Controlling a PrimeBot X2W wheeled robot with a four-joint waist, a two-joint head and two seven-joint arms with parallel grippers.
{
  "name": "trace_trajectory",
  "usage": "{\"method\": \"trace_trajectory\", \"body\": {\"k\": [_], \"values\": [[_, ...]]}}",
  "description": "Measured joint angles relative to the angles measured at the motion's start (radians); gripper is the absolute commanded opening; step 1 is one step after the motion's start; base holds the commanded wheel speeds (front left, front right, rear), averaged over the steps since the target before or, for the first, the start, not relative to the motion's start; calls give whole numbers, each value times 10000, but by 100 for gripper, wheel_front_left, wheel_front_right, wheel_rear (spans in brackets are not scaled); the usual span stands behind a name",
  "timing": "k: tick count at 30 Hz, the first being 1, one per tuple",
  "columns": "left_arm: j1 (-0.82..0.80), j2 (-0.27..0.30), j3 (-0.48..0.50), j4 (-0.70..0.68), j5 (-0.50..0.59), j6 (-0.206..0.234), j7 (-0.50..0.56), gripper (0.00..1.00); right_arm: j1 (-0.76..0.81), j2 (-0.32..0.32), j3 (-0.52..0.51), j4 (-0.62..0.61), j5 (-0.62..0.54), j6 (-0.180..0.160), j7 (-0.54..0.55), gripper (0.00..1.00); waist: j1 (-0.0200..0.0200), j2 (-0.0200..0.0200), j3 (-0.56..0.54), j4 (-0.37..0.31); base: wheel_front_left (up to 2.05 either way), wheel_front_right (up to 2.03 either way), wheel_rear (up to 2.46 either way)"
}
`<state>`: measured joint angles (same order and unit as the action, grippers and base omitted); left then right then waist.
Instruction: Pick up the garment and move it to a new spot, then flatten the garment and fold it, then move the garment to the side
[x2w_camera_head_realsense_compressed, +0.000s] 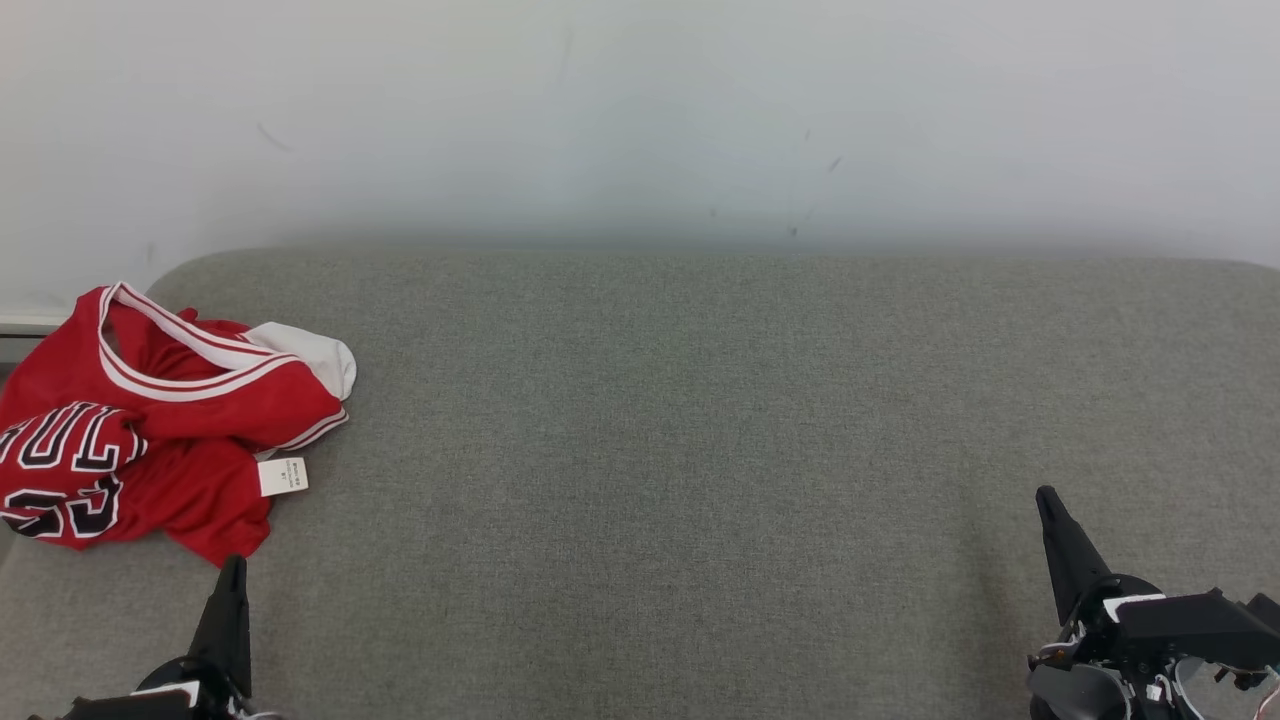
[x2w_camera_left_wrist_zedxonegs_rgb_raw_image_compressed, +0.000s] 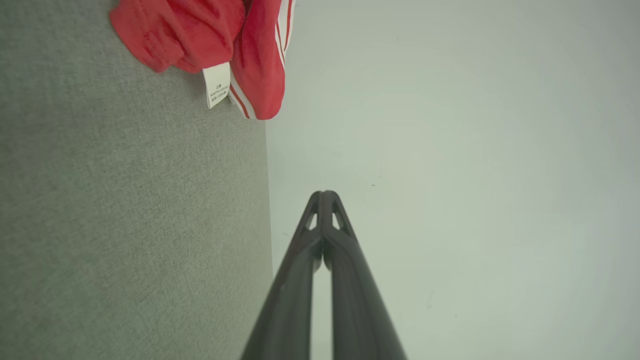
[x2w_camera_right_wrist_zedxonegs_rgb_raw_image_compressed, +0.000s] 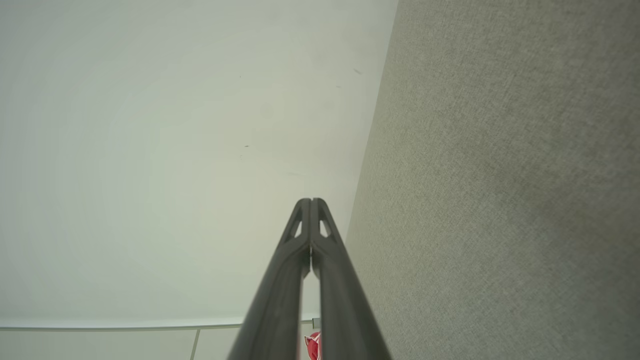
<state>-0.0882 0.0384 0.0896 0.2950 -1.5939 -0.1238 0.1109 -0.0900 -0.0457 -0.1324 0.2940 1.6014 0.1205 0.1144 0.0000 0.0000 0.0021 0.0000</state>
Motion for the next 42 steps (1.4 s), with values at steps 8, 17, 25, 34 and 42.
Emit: {"method": "trace_trajectory", "body": {"k": [8,17,25,34,42], "values": [[0,0,0,0,0,0,2,0,0,0,0,0,0,0,0,0,0,0,0,0,0,0,0],[0,0,0,0,0,0,0,0,0,0,0,0,0,0,0,0,0,0,0,0,0,0,0],[147,-104,-46,324,4,8,-4,100,232,71,29,307,-2,-17,0,100,0,0,0,0,0,0,0],[423,-194,-203,598,8,15,-163,100,585,169,217,589,-6,-59,-167,100,0,0,-36,-3,0,0,0],[425,-182,-403,604,203,15,-426,100,582,167,458,631,-125,-63,-428,100,0,-1,-201,-20,0,0,0]]}}
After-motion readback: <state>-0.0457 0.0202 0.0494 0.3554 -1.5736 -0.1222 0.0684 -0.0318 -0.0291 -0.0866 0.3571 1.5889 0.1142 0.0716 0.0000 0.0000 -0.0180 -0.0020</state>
